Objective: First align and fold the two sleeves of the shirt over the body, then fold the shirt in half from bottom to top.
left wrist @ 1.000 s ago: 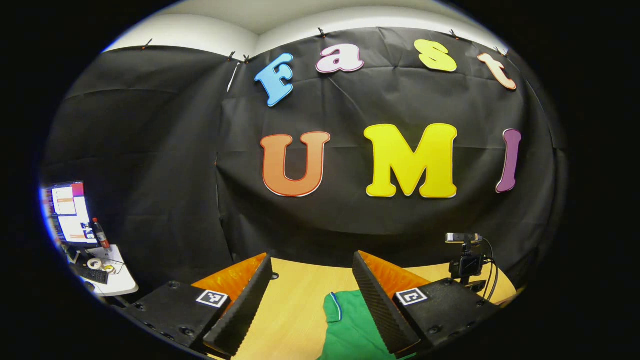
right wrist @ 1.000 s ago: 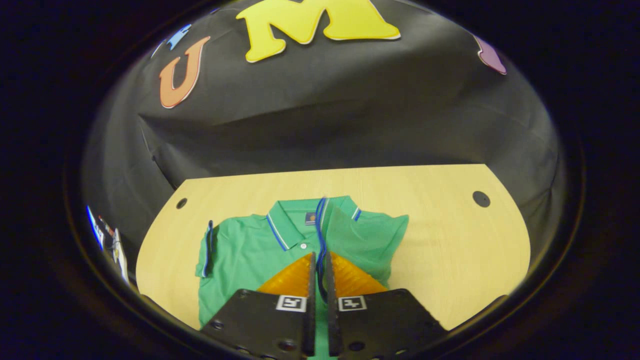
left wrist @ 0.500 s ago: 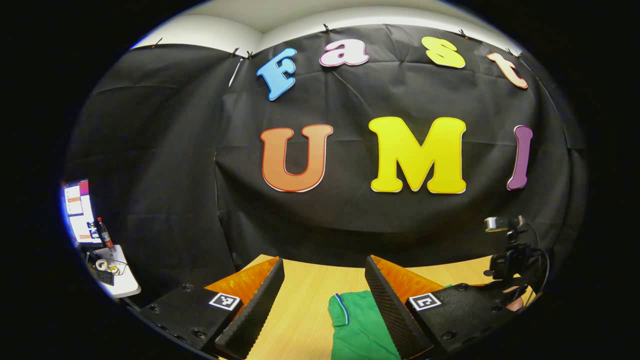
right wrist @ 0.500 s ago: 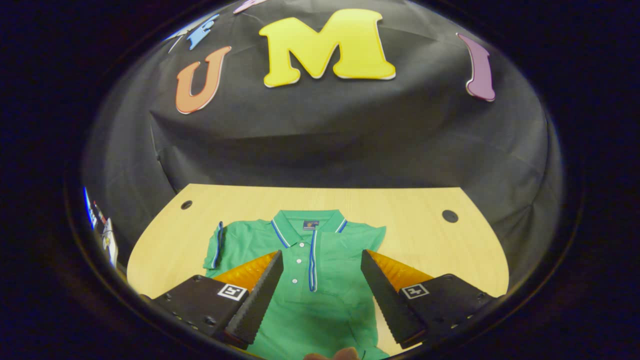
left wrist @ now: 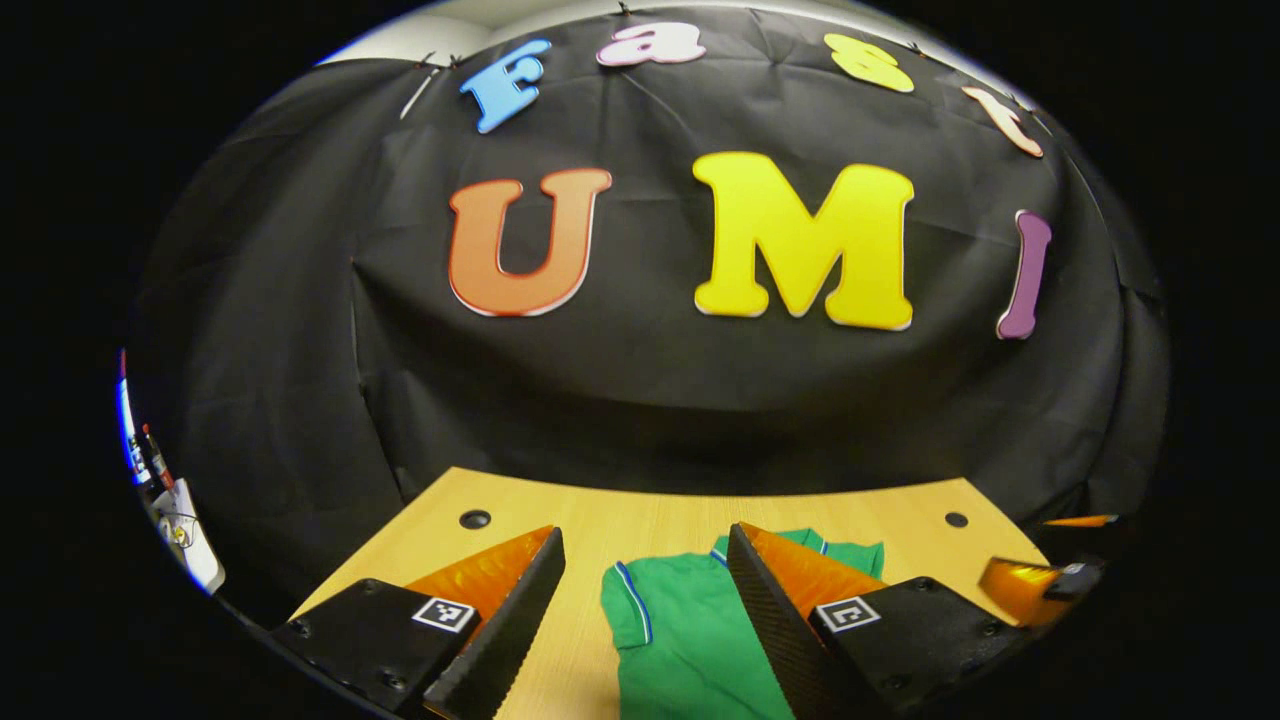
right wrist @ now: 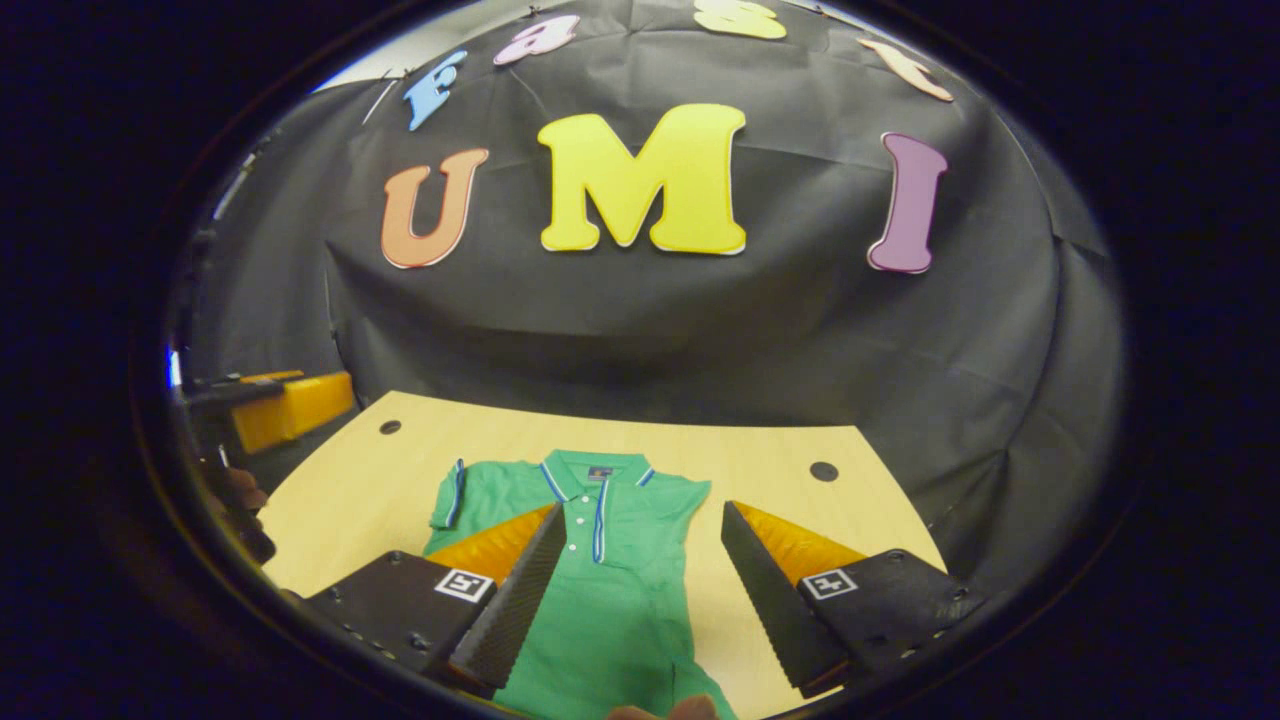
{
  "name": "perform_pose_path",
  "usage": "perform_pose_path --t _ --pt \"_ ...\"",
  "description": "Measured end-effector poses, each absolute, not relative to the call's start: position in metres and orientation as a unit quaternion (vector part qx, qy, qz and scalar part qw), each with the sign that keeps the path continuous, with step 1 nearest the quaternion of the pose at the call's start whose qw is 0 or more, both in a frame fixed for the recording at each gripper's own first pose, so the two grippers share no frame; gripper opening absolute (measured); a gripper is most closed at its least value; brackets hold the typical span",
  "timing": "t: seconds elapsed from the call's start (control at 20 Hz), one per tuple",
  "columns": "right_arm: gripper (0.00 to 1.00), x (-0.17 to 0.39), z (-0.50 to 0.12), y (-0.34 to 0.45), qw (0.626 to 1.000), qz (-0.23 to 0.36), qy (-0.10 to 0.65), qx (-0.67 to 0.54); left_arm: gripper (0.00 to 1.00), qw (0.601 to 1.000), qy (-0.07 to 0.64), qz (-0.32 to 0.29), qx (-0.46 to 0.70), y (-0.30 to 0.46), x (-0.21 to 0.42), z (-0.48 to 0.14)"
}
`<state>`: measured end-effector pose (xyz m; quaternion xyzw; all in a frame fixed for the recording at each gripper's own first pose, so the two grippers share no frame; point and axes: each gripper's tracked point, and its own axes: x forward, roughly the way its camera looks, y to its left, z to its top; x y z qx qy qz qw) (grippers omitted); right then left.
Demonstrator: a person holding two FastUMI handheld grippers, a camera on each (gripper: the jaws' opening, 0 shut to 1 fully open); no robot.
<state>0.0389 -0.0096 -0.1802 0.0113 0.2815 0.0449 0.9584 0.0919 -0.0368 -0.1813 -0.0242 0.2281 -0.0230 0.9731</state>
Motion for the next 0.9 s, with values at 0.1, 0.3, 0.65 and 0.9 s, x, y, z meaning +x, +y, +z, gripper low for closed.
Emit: perform_pose_path --t 0.1,0.3,0.65,0.9 --pt "0.96 0.026 -0.179 -0.017 0.956 0.044 0.291 0.005 1.00 0.956 0.291 -0.028 -0.026 -0.037 0.099 -0.222" --pt "0.96 0.015 -0.176 -0.034 0.955 0.025 0.297 -0.002 1.00 0.920 0.389 -0.028 -0.045 -0.040 0.103 -0.289" --pt "0.96 0.006 -0.180 -0.057 0.951 -0.007 0.309 0.001 1.00 0.882 0.470 -0.039 -0.020 -0.036 0.127 -0.367" --pt "0.95 0.005 -0.188 -0.063 0.948 -0.013 0.317 0.002 1.00 0.859 0.511 -0.030 -0.019 -0.031 0.138 -0.400"
